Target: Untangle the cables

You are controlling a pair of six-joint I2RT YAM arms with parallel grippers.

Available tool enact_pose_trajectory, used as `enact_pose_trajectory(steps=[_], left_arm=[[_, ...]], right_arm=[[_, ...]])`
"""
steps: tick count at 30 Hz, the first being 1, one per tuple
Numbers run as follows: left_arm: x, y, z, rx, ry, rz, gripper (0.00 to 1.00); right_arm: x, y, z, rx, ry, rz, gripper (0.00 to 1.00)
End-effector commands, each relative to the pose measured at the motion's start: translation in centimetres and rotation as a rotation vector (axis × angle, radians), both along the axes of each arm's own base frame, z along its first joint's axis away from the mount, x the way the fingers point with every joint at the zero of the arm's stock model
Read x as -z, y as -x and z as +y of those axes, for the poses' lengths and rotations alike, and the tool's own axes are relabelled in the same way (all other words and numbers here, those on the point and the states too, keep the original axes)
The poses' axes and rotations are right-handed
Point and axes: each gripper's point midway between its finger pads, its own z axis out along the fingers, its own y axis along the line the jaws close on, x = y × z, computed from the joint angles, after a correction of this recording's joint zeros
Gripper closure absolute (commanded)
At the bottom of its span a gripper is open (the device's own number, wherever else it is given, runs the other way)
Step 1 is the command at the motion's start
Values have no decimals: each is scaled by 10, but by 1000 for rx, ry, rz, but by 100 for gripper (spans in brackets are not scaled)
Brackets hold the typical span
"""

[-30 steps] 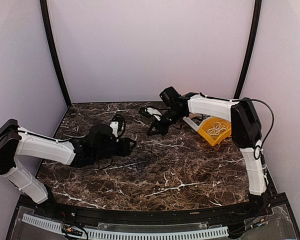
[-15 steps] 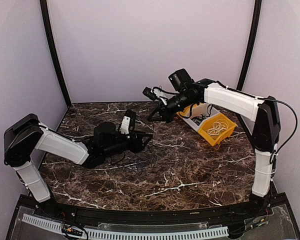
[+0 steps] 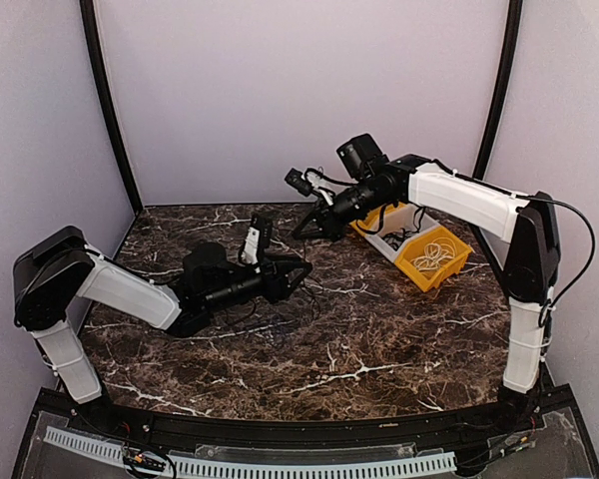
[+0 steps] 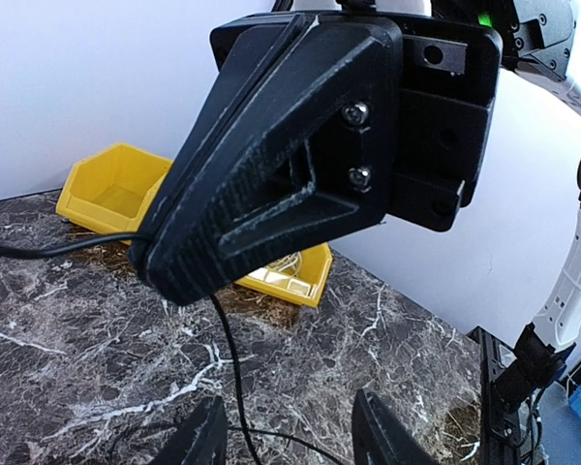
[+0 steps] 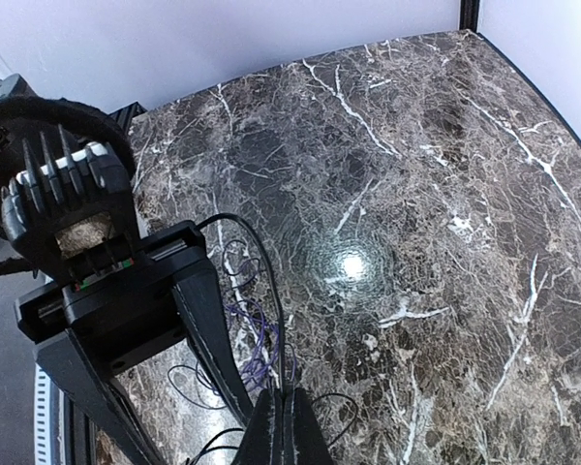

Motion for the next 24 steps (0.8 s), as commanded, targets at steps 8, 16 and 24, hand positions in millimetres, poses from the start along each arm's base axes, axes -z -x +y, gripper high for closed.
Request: enact_pose_trajectory(steps=[8,16,24], left_arm=[[2,-23,-16,-54,53,-51,66],[36,-22,-19,-38,35,11,81],[76,-16,-3,-71,-67,58,85]], right_arm=[[-73,31,3,-99,-171,2,100],[-159,43,-24,-121,-312,-164,100],[-251,55,-63,-132,-473,-310,100]])
